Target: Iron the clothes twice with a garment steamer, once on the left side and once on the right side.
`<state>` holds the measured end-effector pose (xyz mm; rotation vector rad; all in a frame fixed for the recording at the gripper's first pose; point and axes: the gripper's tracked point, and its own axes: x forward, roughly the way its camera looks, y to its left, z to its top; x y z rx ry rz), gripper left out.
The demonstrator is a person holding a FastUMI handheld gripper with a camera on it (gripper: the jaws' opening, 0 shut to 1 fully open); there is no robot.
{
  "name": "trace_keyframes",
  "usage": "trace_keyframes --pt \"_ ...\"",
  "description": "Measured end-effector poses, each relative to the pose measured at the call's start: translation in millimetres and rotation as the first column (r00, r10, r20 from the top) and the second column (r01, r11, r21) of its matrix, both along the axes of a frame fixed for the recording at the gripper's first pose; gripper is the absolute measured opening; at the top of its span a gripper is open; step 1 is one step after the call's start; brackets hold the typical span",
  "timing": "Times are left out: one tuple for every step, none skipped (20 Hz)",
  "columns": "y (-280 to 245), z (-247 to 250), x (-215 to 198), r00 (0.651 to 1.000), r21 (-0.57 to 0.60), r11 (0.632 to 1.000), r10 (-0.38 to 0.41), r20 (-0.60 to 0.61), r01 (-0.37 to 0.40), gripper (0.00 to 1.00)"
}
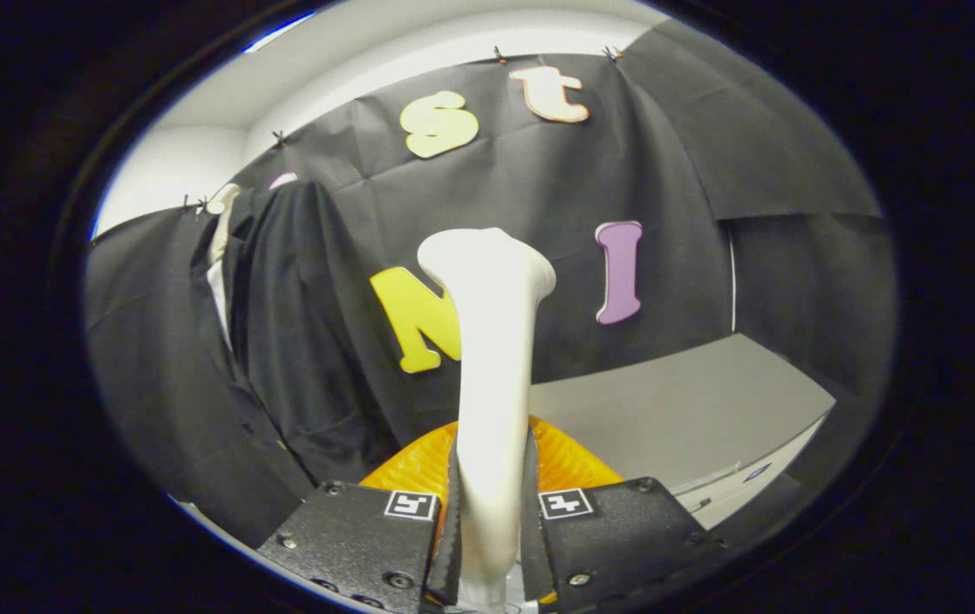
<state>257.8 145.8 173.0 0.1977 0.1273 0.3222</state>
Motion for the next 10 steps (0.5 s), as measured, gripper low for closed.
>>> trace_keyframes --pt "13.6 5.9 -7.3 1.0 0.0 1.0 0.014 0.023 -0.014 0.31" --pt "24.3 12.8 -12.8 0.999 0.001 1.0 0.016 0.041 -0.016 0.31" --pt "31.7 18.2 -17.7 0.998 -0.004 1.0 0.015 0.056 -0.014 0.3" --pt "40.7 22.9 -22.2 0.997 -0.007 1.0 0.021 0.07 -0.02 0.31" --pt "52.5 26.2 -26.4 0.996 -0.002 1.0 0.026 0.08 -0.026 0.31" --pt "62.4 30.8 -29.7 0.996 -0.002 1.0 0.027 0.088 -0.027 0.31" --pt "72.2 39.1 -31.9 0.994 0.005 1.0 0.03 0.102 -0.031 0.31" --pt "81.3 46.9 -35.6 0.992 0.009 0.999 0.032 0.119 -0.034 0.31" --pt "89.3 54.5 -38.2 0.99 0.002 1.0 0.031 0.14 -0.032 0.3" --pt "97.5 64.5 -40.3 0.986 -0.003 1.0 0.024 0.166 -0.024 0.3"
